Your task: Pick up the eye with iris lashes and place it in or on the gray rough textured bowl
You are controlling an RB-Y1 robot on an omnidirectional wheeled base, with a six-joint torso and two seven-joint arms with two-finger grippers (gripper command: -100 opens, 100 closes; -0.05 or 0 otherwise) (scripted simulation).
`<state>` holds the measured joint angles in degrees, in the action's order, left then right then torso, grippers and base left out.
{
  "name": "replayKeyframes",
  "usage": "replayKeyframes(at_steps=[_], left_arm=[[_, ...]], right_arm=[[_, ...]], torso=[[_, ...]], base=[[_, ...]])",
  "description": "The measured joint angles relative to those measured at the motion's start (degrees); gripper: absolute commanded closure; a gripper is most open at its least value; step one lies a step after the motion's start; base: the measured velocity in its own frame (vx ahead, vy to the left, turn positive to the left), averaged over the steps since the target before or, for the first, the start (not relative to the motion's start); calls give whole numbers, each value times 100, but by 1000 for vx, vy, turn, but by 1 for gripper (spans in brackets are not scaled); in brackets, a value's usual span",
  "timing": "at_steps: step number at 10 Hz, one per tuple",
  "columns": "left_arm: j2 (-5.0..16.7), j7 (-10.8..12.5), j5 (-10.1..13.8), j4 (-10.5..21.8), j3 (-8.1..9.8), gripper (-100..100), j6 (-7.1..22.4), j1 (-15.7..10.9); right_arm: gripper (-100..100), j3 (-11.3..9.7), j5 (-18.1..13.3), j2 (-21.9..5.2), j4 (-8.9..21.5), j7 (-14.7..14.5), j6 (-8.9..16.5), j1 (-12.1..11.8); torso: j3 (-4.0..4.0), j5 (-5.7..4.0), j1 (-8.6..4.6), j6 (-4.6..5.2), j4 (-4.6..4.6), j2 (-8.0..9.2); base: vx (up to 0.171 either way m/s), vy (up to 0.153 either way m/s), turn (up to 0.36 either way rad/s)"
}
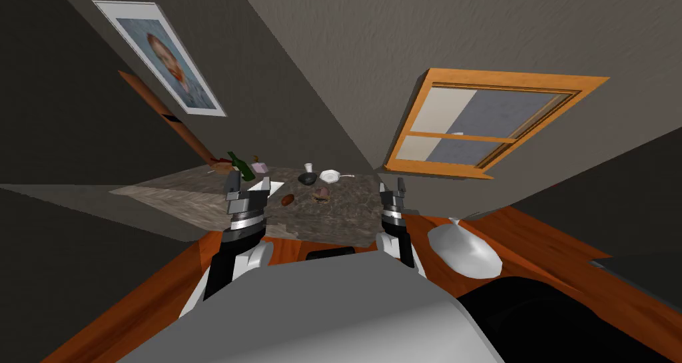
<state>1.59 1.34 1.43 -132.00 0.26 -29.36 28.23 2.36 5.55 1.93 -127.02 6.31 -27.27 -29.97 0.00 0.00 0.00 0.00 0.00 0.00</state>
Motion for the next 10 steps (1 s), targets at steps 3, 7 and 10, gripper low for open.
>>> replayKeyframes(at_steps=[3, 7, 10], left_arm=[[293, 48, 75, -89, 154, -100, 385, 40], [518, 171, 238, -183, 480, -100, 996, 102], [582, 225, 326, -268, 657, -100, 1421, 105]], right_arm=[[0, -1, 0, 1, 0, 0, 0, 1], [0, 0, 0, 0, 0, 0, 0, 1], [0, -1, 0, 0, 0, 0, 0, 1]], torso=[[12, -4, -20, 1, 5, 22], [16, -4, -17, -1, 6, 26], [12, -3, -12, 1, 5, 20]], base=[[-63, -54, -143], [-65, -54, -122], [-42, -33, -96]])
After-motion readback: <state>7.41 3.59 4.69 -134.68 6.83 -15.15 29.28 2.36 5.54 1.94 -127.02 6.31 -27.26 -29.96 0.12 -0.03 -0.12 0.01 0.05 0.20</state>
